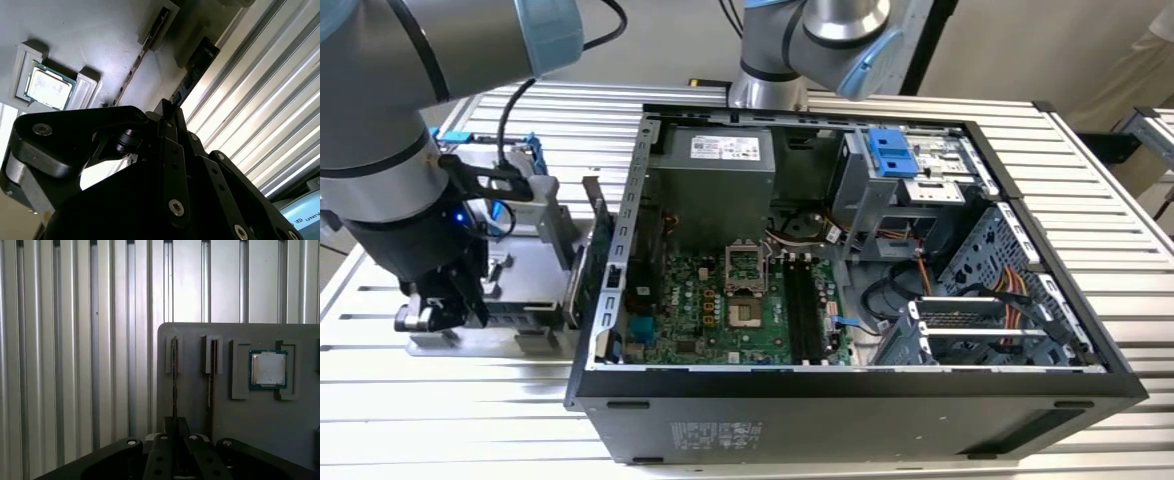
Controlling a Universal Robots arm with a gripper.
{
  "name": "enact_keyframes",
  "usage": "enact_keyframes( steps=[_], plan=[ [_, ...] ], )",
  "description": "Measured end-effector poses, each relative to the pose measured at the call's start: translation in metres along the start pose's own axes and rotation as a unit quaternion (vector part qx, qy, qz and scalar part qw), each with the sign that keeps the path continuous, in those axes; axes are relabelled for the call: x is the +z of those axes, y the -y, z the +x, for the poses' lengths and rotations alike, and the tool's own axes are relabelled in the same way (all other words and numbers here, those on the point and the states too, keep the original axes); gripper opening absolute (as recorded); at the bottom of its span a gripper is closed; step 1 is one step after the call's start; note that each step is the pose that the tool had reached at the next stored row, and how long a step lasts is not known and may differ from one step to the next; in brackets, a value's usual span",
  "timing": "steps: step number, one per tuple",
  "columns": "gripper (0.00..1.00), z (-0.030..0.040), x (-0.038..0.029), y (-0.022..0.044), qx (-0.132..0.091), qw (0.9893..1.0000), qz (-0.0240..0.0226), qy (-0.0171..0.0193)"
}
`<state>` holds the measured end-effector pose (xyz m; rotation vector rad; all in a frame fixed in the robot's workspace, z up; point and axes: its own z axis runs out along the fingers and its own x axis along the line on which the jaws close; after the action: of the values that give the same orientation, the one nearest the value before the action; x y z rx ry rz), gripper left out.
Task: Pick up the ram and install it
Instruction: 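Pick up the ram and move it above insertion slot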
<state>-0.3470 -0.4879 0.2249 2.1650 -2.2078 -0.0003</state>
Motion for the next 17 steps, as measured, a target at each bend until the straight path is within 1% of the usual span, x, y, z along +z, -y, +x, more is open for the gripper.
enact_keyframes(
  steps=[17],
  plan=[
    [0.00,0.0006,-0.0145,-0.0004,0.000,1.0000,0.0000,0.0000]
  ],
)
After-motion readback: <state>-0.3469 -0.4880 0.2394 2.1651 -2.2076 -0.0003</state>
